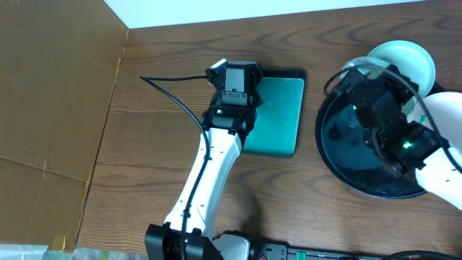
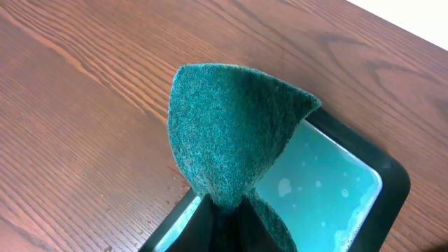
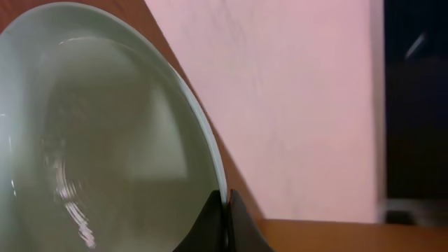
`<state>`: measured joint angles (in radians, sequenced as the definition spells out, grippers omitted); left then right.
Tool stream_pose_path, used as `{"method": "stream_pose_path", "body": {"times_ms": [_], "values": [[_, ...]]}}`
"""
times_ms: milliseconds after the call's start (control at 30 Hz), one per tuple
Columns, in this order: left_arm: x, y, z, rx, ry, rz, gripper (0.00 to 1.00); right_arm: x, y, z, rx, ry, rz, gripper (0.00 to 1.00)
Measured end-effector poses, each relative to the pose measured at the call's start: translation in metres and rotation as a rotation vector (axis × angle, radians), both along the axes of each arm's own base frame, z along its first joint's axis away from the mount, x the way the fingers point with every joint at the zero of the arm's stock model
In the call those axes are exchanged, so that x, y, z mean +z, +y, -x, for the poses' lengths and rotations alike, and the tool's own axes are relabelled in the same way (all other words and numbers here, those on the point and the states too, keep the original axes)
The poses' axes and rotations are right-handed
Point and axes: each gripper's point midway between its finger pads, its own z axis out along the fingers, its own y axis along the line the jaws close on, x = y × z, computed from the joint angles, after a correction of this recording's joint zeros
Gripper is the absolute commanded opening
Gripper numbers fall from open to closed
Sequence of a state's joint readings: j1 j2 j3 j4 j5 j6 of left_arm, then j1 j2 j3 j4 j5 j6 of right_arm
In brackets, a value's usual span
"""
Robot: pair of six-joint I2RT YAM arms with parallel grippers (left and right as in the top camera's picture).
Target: Clean dirty plates on tray and stack at the side
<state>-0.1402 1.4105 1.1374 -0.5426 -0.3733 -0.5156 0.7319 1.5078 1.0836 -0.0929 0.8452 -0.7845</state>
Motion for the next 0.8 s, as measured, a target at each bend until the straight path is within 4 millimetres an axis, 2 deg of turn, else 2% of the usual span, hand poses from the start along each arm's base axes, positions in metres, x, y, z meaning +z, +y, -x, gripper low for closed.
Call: {"method": "stream_pose_path", "body": {"times_ms": [167, 433, 500, 533, 600, 667, 733, 800], "values": [[0.0, 0.0, 0.0, 0.0, 0.001, 0.0, 0.07, 0.005, 0.006, 0.005, 0.029, -0.003, 0.115, 0.01], [0.0, 0.0, 0.0, 0.0, 0.002, 0.0, 0.07, 0.006, 0.005, 0.007, 0.03, 0.0, 0.157, 0.01], [0.0, 0.0, 0.0, 0.0, 0.002, 0.0, 0.07, -0.011, 0.006, 0.014, 0.068, 0.081, 0.177, 0.01], [0.0, 0.0, 0.0, 0.0, 0.001, 0.0, 0.07, -0.03, 0.009, 0.022, 0.125, 0.171, 0.192, 0.01], [0.0, 0.0, 0.0, 0.0, 0.003, 0.0, 0.07, -0.044, 0.014, 0.028, 0.172, 0.234, 0.185, 0.01], [0.0, 0.0, 0.001, 0.0, 0.003, 0.0, 0.07, -0.05, 0.023, 0.029, 0.199, 0.246, 0.13, 0.01], [-0.001, 0.0, 0.001, 0.0, 0.004, 0.0, 0.07, -0.039, 0.03, 0.02, 0.186, 0.184, 0.042, 0.01], [-0.001, 0.0, 0.001, 0.0, 0.007, -0.001, 0.07, -0.026, 0.028, 0.01, 0.149, 0.122, -0.037, 0.01]]}}
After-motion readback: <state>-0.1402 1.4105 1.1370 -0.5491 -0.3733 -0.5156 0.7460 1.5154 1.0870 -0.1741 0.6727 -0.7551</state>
